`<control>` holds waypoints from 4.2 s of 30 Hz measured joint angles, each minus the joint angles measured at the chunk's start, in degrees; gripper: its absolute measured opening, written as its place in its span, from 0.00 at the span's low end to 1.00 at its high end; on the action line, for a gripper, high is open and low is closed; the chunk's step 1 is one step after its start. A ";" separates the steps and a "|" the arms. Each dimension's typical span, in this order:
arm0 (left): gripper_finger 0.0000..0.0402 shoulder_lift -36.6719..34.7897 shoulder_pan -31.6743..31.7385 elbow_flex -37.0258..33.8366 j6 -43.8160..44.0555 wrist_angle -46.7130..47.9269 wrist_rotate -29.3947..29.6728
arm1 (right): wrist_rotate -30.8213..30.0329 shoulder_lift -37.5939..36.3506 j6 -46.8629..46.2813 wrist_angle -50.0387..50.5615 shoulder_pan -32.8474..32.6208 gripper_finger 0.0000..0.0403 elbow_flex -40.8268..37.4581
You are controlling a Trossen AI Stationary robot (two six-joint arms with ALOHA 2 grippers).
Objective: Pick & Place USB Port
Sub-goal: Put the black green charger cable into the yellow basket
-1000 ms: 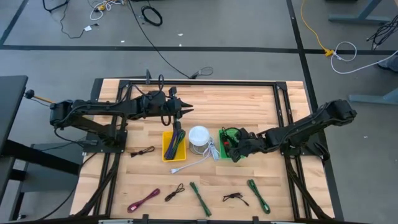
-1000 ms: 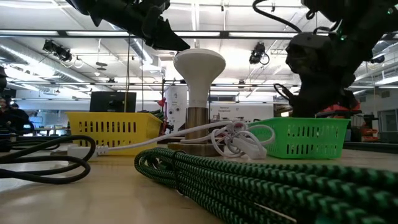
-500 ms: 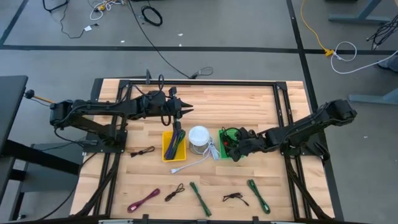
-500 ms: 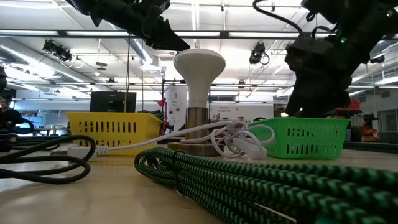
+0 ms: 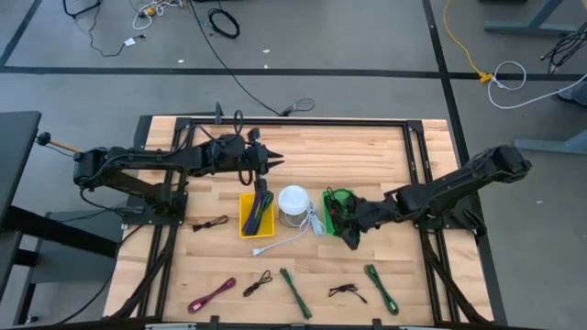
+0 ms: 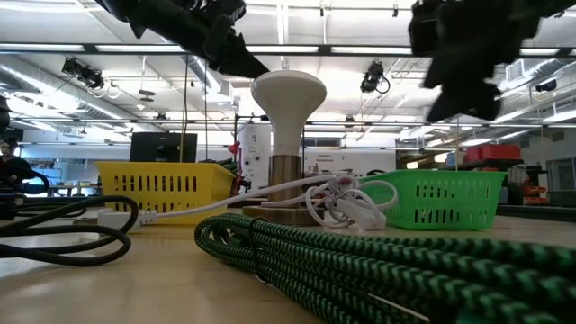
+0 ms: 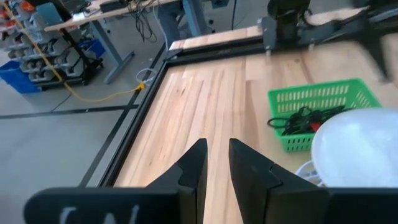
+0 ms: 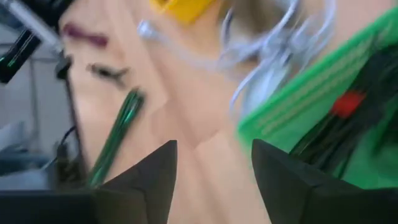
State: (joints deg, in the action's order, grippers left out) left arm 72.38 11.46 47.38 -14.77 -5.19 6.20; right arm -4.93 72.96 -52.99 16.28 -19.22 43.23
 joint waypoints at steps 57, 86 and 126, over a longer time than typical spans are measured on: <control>0.18 0.00 -0.02 0.01 -1.54 3.13 1.10 | 14.80 20.38 -56.24 4.45 -28.10 0.36 0.10; 0.18 0.00 -0.07 0.01 -1.52 2.30 1.09 | 2.67 0.36 -21.09 14.11 -10.25 0.01 -0.17; 0.24 -0.04 -0.07 0.01 12.05 -20.24 -13.97 | 7.54 7.49 53.96 -25.21 25.53 0.00 19.90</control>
State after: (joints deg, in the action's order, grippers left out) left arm 72.34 11.40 47.40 -2.73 -25.43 -7.77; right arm 2.60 80.45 0.97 -8.92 6.31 63.12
